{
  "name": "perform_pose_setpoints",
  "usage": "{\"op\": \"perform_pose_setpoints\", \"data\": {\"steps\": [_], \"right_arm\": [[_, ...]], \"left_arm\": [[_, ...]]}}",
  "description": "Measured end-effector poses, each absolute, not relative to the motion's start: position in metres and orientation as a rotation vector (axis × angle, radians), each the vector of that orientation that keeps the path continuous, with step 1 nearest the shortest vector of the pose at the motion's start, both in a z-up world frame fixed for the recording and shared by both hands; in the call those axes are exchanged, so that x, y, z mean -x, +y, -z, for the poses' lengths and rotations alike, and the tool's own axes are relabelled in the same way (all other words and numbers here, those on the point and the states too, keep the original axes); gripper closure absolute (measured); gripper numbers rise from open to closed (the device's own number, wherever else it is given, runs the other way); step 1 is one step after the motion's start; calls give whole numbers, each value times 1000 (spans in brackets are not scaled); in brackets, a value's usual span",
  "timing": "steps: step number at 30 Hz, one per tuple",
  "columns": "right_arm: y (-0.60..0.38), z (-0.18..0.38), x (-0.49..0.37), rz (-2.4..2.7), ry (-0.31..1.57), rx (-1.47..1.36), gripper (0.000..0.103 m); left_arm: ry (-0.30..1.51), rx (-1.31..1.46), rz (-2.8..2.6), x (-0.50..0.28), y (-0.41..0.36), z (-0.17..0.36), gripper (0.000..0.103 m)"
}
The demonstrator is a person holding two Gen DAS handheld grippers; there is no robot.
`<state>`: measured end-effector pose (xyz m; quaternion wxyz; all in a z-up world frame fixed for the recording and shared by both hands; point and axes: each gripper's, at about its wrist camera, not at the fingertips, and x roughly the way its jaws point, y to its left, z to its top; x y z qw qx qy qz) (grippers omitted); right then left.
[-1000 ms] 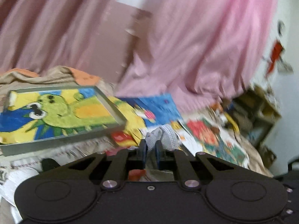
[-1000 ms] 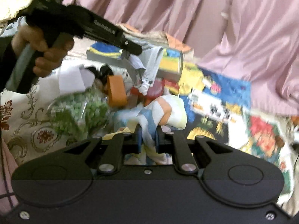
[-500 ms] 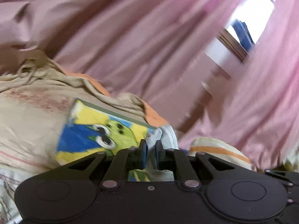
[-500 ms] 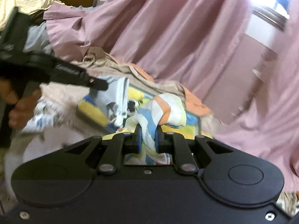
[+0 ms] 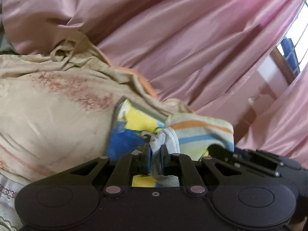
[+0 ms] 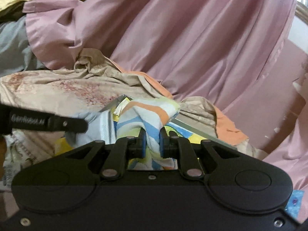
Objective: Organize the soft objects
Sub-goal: 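Carry the striped cloth and white mask toward the framed picture tray, then open both grippers to drop the cloth and mask into the tray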
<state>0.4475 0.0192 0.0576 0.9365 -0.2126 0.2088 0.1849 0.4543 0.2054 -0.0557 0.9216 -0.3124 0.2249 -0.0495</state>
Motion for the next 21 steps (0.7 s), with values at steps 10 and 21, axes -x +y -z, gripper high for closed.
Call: {"op": "perform_pose_setpoints", "data": {"steps": [10,21], "right_arm": [[23,-8,-510,-323,550,375,92],[-1,-1,-532,-330,608,326,62]], "left_arm": [[576,371,34,-469,174,64,91],[586,342,48,-466,170,58,71]]}}
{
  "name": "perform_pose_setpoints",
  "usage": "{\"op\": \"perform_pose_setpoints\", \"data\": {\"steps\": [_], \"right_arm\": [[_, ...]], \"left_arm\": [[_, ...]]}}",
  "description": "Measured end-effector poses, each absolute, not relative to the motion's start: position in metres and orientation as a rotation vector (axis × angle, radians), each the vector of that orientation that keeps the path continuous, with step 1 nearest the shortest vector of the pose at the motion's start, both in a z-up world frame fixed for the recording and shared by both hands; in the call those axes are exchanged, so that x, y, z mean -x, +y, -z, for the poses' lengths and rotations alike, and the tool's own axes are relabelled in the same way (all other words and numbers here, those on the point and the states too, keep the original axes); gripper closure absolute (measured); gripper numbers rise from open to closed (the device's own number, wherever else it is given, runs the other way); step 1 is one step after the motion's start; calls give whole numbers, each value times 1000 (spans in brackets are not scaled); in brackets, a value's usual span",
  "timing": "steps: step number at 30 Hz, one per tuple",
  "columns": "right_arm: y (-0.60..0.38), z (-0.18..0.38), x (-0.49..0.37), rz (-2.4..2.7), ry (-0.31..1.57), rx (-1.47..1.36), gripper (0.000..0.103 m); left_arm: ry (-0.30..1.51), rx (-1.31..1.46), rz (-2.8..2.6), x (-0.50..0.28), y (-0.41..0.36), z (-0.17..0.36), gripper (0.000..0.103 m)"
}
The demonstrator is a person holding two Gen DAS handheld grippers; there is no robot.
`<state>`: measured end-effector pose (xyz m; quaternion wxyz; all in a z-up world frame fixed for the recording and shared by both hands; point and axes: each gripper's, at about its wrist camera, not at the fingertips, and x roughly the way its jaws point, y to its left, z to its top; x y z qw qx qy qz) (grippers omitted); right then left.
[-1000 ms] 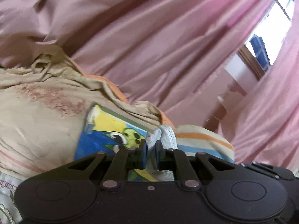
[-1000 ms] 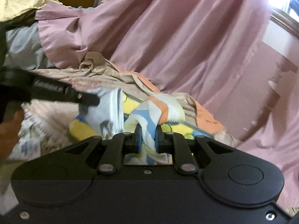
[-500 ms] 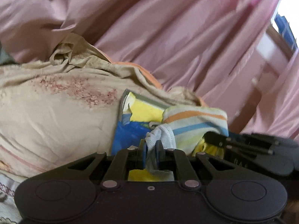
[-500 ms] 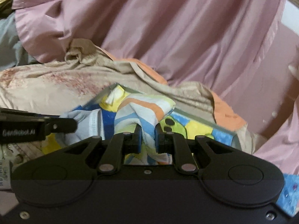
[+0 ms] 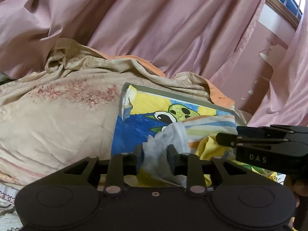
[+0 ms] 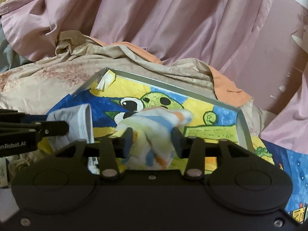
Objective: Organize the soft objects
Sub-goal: 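Open both grippers to drop the cloth and mask into the tray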
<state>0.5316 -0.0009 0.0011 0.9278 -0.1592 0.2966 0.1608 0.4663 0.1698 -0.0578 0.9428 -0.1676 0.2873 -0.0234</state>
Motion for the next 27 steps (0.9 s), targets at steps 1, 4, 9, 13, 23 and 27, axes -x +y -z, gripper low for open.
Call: {"op": "perform_pose_setpoints", "data": {"steps": [1,4,9,13,23,27], "right_arm": [[-2,1,-533,-332,613,323,60],[-10,-4,-524,-332,612,317,51],[-32,-16,-508,-328,581,286,35],[-53,-27,-493,-331,532,248,18],[-102,-73,-421,-359,343,154,1],[-120,-84,-392,-371,273,129,1]], "left_arm": [[588,336,45,-466,169,57,70],[578,319,32,-461,167,52,59],[537,285,18,-447,161,37,39],[518,250,12,-435,152,27,31],[369,151,33,-383,115,-15,13],[295,142,34,-353,100,-35,5]]}}
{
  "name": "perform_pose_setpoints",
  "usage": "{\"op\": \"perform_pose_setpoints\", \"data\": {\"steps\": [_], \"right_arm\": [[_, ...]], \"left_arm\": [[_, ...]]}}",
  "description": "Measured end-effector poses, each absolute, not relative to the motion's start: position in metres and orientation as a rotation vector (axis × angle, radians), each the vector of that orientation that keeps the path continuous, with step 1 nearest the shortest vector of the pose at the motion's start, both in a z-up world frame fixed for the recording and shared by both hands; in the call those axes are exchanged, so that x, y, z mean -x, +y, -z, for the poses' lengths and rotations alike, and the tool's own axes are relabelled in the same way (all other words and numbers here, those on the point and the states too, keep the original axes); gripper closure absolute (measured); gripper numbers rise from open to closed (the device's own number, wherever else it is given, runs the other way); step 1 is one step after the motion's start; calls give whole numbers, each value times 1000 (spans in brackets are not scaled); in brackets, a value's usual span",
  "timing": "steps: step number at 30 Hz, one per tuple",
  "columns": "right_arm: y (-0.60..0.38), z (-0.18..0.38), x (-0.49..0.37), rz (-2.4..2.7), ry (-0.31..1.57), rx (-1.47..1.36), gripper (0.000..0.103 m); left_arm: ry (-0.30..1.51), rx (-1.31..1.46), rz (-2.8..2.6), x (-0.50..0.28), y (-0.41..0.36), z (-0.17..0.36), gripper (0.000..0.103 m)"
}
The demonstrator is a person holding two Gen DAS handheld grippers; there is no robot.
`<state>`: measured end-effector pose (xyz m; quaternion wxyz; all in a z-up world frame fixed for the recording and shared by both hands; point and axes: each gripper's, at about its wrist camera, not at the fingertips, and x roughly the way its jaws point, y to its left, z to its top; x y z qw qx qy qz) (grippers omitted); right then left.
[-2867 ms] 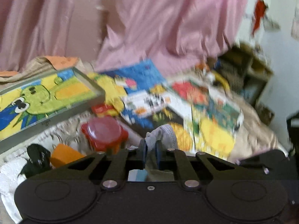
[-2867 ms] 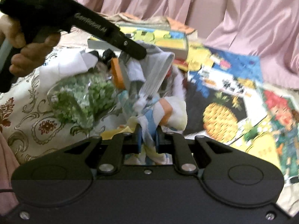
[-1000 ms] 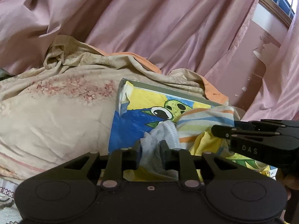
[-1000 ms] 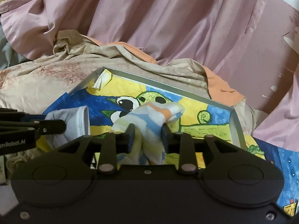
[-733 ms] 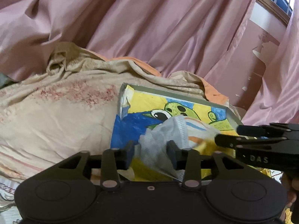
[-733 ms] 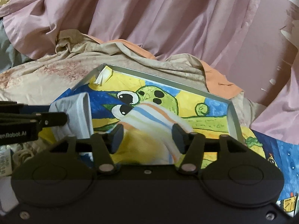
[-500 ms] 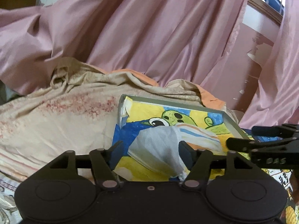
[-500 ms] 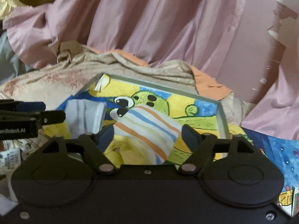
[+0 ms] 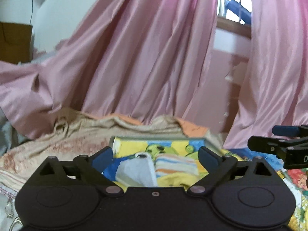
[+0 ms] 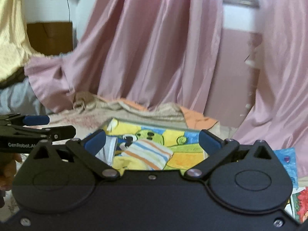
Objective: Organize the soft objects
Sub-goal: 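Open both grippers to drop the cloth and mask into the tray, then move both tools back toward the orange block and tissue pack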
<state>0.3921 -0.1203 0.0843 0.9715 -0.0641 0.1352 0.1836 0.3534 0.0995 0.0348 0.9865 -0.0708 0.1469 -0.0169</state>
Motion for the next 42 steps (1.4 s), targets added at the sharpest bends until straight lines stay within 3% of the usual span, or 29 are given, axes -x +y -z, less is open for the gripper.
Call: {"op": "perform_pose_setpoints", "data": {"steps": [4,13,27,42], "right_arm": [[-132,-87,-370,-382,219,122,1],[-155,-82,-321,-365,149,87,0],[-168,-61,-250,-342,204,73,0],[-174,-38,-198,-350,320,11,0]], "left_arm": [[235,131,40,-323,84,-50,1],[166,94,75,-261,44,-66,1],[266,115,53,-158,18,-37,1],[427,141,21,-97,9,-16,1]]}}
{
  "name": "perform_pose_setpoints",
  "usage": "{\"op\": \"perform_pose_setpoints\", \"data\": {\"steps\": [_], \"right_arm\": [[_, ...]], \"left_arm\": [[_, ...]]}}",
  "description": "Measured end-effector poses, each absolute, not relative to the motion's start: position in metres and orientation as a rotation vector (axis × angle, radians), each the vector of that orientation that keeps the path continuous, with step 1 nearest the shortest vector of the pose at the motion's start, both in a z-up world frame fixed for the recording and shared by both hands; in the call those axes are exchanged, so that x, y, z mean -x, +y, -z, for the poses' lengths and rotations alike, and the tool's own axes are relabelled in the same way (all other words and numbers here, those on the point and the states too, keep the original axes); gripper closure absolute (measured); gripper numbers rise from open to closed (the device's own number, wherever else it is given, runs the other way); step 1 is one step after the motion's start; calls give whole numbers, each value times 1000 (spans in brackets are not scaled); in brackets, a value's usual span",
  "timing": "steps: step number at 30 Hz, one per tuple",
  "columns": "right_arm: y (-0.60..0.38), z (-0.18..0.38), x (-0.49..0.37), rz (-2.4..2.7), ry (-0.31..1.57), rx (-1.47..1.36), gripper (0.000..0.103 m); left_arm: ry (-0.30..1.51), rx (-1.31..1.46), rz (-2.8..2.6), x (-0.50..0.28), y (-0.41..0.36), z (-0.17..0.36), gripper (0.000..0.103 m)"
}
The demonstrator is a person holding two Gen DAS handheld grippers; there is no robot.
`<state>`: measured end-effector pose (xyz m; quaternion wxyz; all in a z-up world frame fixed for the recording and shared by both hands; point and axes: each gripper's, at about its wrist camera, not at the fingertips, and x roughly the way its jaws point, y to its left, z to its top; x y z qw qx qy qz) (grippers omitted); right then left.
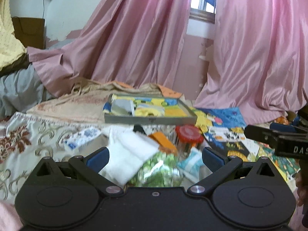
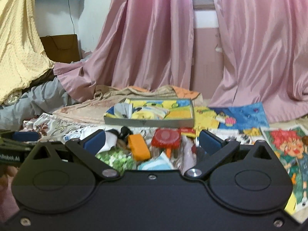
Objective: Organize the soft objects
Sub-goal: 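Move both tools back toward the orange block and tissue pack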
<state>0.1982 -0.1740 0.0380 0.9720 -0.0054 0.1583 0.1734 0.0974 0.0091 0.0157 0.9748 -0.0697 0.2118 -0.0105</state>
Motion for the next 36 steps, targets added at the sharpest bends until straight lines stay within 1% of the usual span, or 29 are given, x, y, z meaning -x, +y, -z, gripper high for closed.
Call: {"op": "perform_pose_setpoints", "data": {"steps": [4,12,20,28,33,36], "right_arm": [[-171,-21,-201,-356,371,0,0],[-187,25,-195,-319,553,-36,0],[-191,42,-195,-310,669,-31,0],[-190,63,-211,-314,734,-38,0],[-189,67,-219,-322,754,-61,0],[-188,68,-226,-333,760,-70,0]], "left_arm": [[482,109,35,-91,3,-10,1],[558,58,73,-91,-4,-6,1],[679,-8,126,-102,-15,7,1],[776,-119,219,-122,-21,10,1],[761,-294,263,-134,-29,5,1],[755,-352,288,-141,-32,1,1]]}}
